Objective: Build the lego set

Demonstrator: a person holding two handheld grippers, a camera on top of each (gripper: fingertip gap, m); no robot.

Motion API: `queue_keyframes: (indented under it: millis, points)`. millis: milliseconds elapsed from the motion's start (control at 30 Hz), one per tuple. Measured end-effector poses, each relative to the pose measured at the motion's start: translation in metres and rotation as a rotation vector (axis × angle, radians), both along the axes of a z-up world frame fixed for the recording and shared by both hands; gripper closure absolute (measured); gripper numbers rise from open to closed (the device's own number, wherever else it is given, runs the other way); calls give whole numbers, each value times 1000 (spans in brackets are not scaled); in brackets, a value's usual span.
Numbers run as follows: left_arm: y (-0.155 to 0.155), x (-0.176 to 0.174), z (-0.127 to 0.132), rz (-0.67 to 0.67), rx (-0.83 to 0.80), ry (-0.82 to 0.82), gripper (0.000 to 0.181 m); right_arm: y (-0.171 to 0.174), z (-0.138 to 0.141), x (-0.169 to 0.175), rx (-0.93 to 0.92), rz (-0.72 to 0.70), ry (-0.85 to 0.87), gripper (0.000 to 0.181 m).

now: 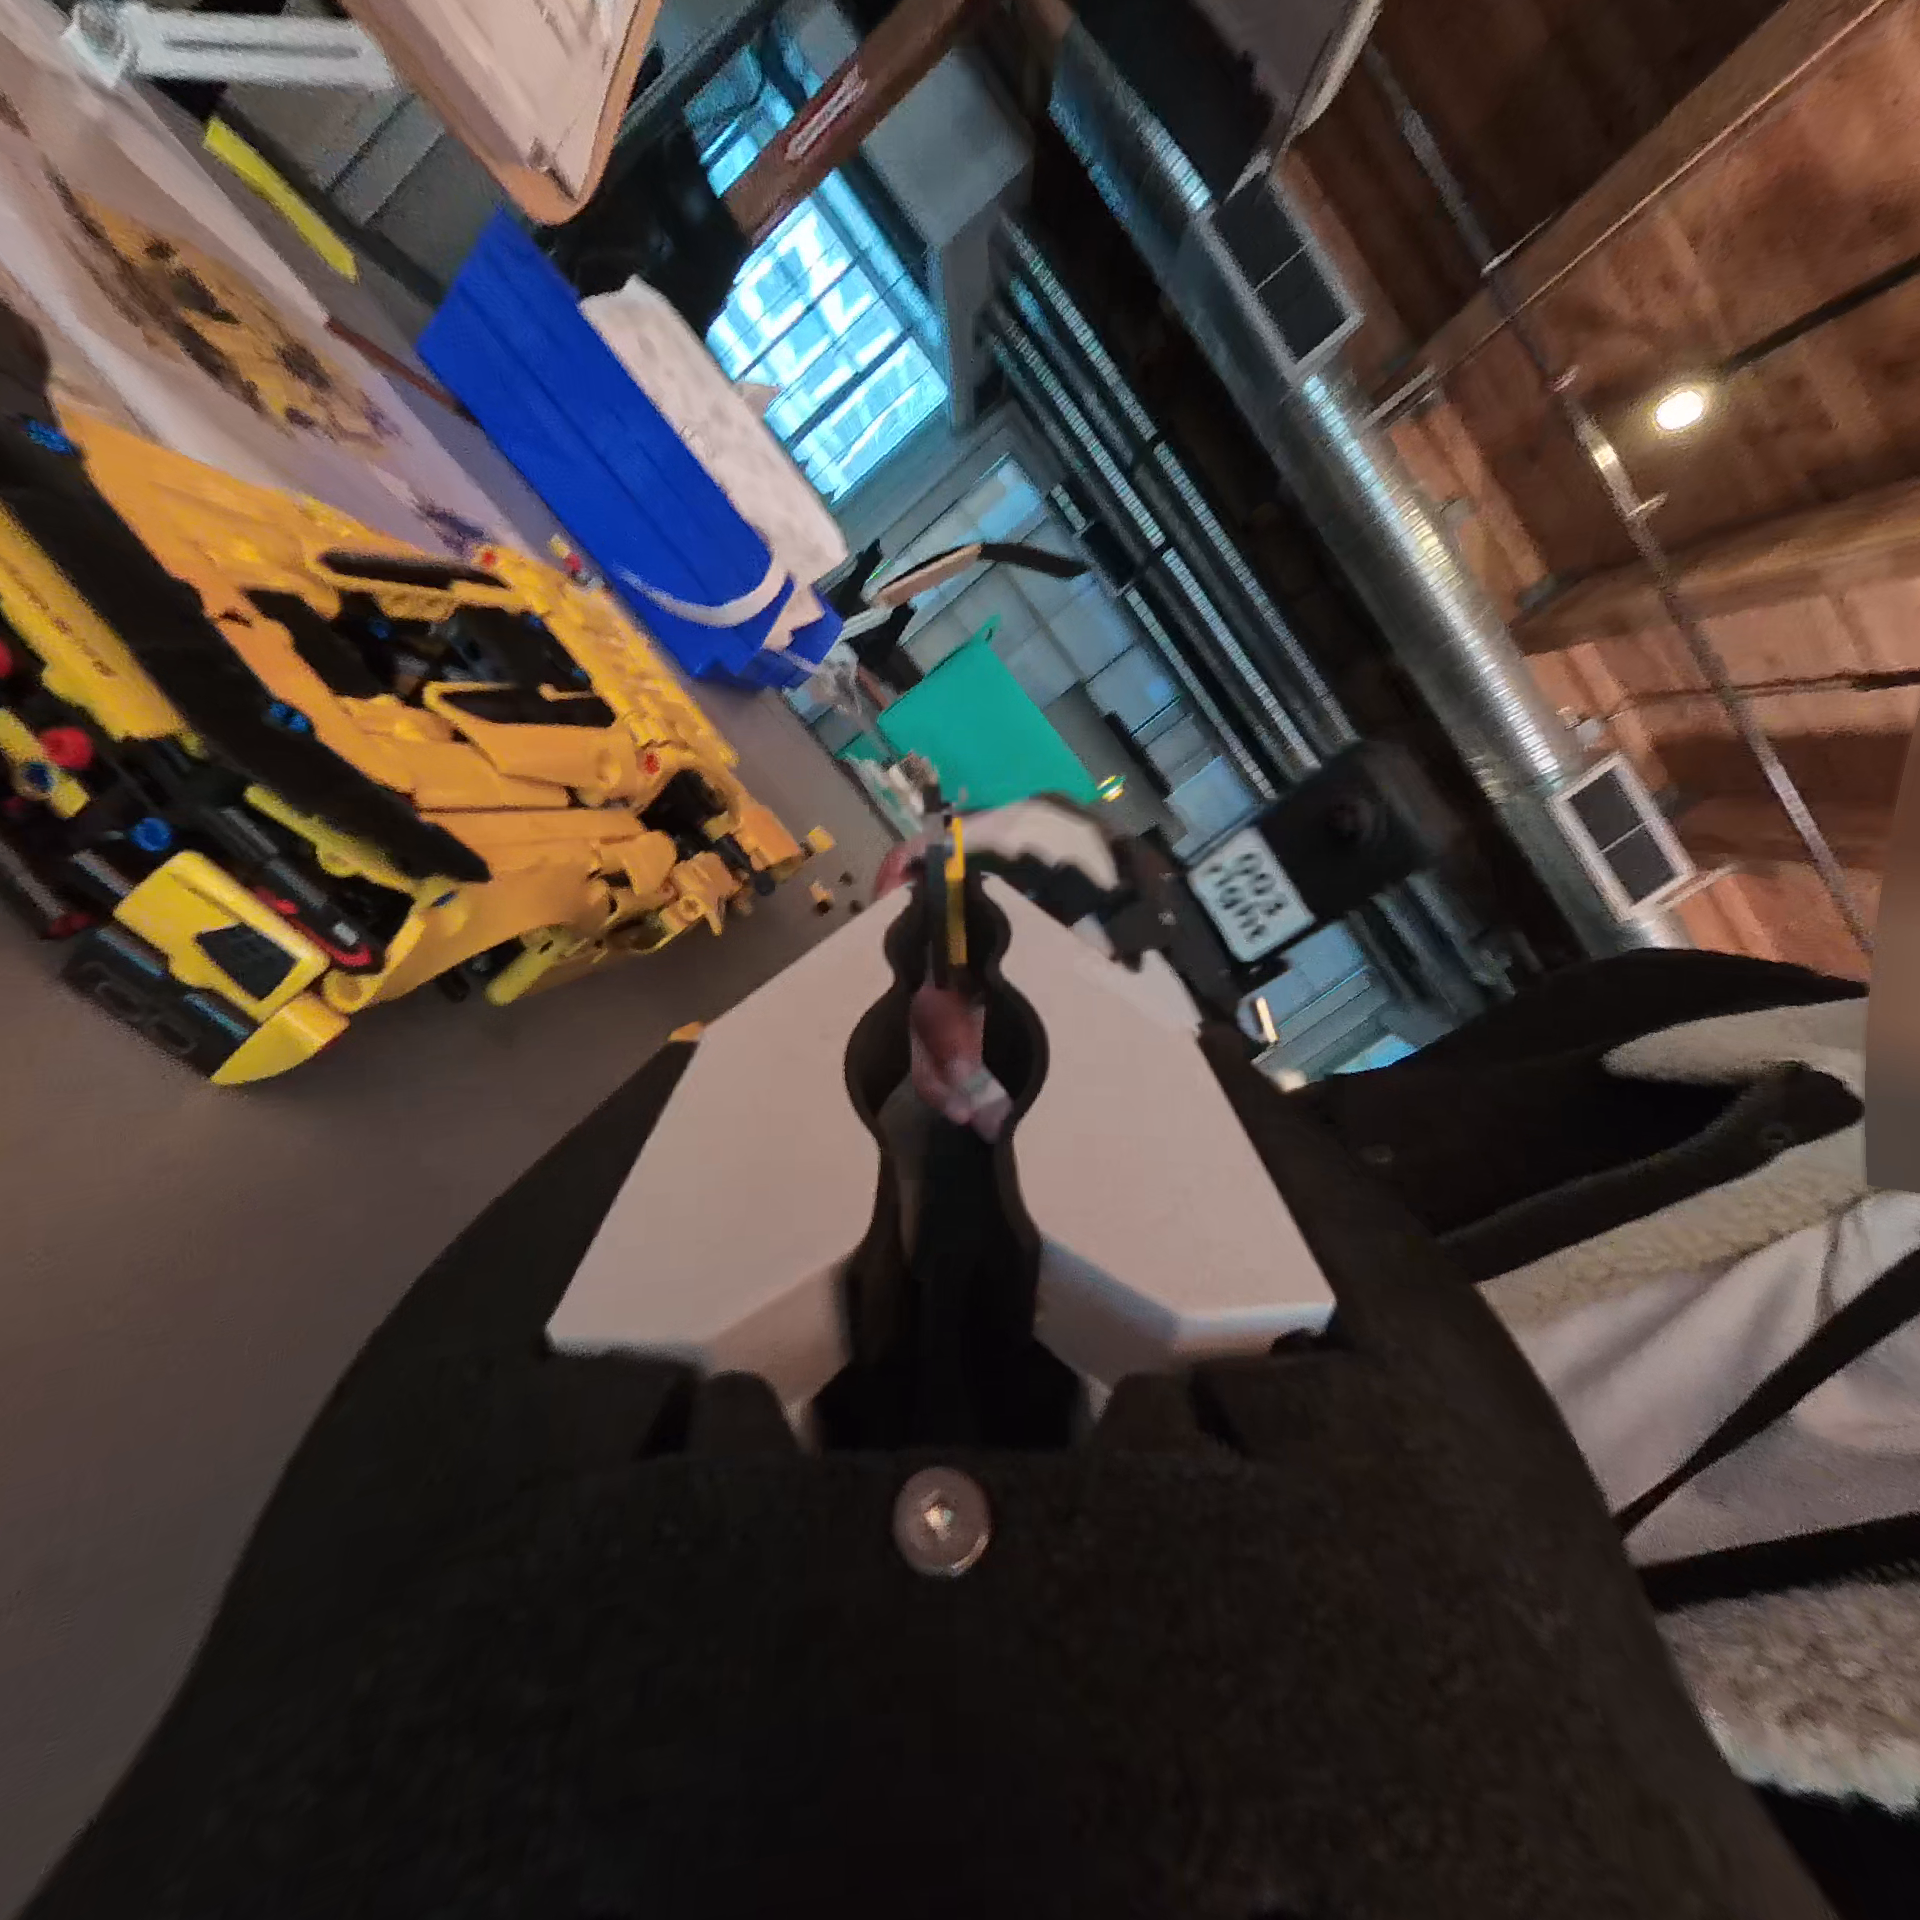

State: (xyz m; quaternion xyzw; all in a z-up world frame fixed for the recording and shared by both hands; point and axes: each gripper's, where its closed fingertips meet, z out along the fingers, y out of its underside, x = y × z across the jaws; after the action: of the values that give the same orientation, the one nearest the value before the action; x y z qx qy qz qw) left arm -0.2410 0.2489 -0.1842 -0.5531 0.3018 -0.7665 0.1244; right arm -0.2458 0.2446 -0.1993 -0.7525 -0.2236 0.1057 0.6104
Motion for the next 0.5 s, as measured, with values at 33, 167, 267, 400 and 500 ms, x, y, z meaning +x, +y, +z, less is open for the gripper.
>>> queue_keyframes:
  millis: [33,167,267,400,500]
  points:
    - [1,-2,5,8,3,-31,176,-3,-4,-7,-58,54,106,154]
    - [-5,-5,15,-8,17,-90,176,-8,14,-15,-143,185,488,162]
    - [-8,-6,17,-22,17,-101,176,-7,15,-11,-166,200,546,175]
    - [-23,-9,15,-114,35,-90,176,-22,16,-10,-264,351,552,176]
    - [-40,-7,8,-183,130,-43,174,-38,13,0,-392,469,453,177]
